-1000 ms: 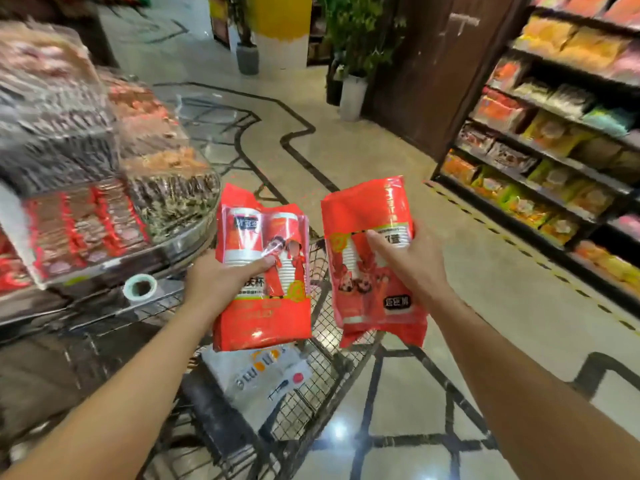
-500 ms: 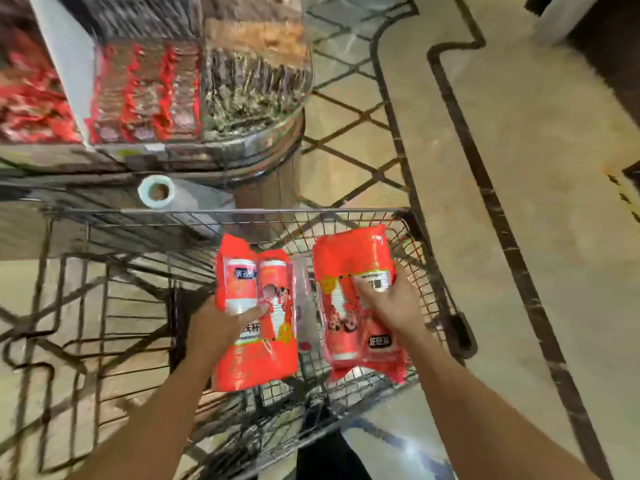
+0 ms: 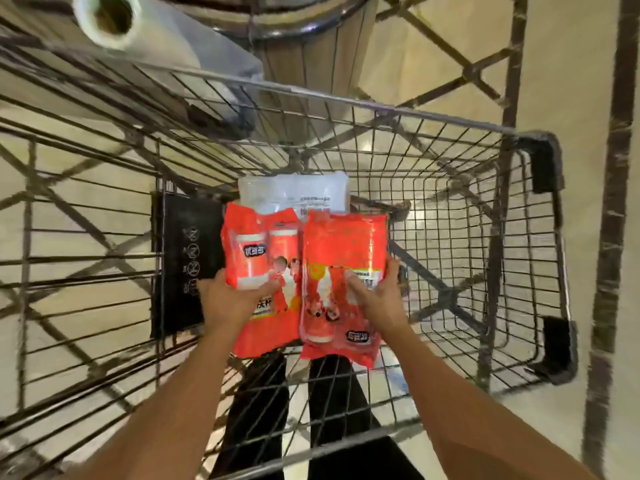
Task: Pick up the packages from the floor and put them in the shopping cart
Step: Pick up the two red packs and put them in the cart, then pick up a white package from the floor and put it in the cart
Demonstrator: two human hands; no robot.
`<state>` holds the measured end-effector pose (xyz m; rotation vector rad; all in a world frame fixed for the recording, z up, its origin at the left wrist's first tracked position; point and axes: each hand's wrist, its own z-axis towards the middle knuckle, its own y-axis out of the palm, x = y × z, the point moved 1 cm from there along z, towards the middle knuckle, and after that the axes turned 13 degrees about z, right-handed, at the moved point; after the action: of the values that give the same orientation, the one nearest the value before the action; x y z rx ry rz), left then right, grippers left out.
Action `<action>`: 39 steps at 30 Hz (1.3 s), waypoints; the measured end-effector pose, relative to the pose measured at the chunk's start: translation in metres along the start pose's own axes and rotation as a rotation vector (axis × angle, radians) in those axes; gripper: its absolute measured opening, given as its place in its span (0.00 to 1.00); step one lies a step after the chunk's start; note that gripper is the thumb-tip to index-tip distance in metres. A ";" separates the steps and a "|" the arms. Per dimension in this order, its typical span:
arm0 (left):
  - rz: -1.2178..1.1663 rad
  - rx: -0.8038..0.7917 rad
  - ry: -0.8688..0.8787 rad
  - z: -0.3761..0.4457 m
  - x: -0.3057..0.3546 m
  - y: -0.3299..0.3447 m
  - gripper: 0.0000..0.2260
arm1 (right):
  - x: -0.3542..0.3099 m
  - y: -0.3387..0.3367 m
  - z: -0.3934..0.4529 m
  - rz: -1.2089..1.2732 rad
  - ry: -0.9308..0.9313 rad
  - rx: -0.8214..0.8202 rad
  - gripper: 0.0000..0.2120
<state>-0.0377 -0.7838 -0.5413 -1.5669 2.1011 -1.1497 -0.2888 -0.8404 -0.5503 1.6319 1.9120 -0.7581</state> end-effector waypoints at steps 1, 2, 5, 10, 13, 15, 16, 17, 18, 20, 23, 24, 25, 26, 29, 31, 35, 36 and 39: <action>0.017 -0.005 -0.011 0.001 -0.002 0.003 0.41 | 0.005 0.000 0.004 -0.017 0.002 -0.016 0.39; 0.035 -0.012 -0.006 0.003 -0.006 0.007 0.36 | 0.009 -0.002 0.008 -0.049 0.000 -0.037 0.38; 0.060 -0.023 0.029 0.009 -0.015 0.015 0.27 | 0.016 -0.006 0.019 -0.121 0.003 -0.096 0.42; 0.029 0.021 -0.013 -0.005 -0.012 0.019 0.53 | 0.010 -0.010 0.015 -0.190 0.041 -0.145 0.54; 0.046 0.084 0.002 -0.016 0.000 0.006 0.56 | -0.004 -0.014 0.008 -0.189 0.064 -0.169 0.50; 0.121 0.141 0.076 -0.028 0.015 -0.014 0.52 | -0.021 -0.014 0.002 -0.204 0.001 -0.144 0.49; 0.197 0.178 0.150 -0.034 0.023 -0.027 0.49 | -0.034 -0.012 -0.002 -0.257 -0.037 -0.097 0.52; 0.282 0.212 0.232 -0.040 0.031 -0.041 0.47 | -0.049 -0.010 -0.005 -0.340 -0.094 -0.064 0.54; 0.367 0.244 0.315 -0.045 0.039 -0.057 0.45 | -0.065 -0.007 -0.009 -0.431 -0.152 -0.057 0.55; 0.502 0.319 0.442 -0.054 0.050 -0.091 0.41 | -0.105 0.003 -0.024 -0.602 -0.257 -0.100 0.53; 0.575 0.406 0.550 -0.073 0.061 -0.153 0.36 | -0.166 0.023 -0.048 -0.810 -0.440 -0.146 0.47; 0.592 0.450 0.577 -0.080 0.062 -0.176 0.36 | -0.187 0.034 -0.058 -0.849 -0.490 -0.166 0.46; 0.626 0.501 0.591 -0.088 0.063 -0.198 0.36 | -0.211 0.045 -0.069 -0.884 -0.542 -0.183 0.46; 0.658 0.561 0.599 -0.094 0.062 -0.220 0.36 | -0.232 0.057 -0.081 -0.917 -0.601 -0.196 0.47; 0.665 0.682 0.582 -0.121 0.056 -0.292 0.37 | -0.298 0.097 -0.129 -0.997 -0.820 -0.208 0.50; 0.656 0.720 0.534 -0.141 0.042 -0.341 0.37 | -0.332 0.127 -0.167 -1.053 -0.926 -0.213 0.50; 0.624 0.895 0.473 -0.172 -0.024 -0.432 0.37 | -0.370 0.202 -0.247 -1.140 -1.088 -0.201 0.50; 0.603 0.957 0.462 -0.178 -0.051 -0.455 0.37 | -0.374 0.223 -0.269 -1.163 -1.122 -0.198 0.50; 0.549 1.061 0.412 -0.195 -0.143 -0.518 0.36 | -0.379 0.292 -0.335 -1.224 -1.231 -0.178 0.51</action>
<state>0.2426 -0.6217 -0.0701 -0.2726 1.4428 -1.9497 0.0476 -0.8369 -0.0731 -0.4044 1.6366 -1.4557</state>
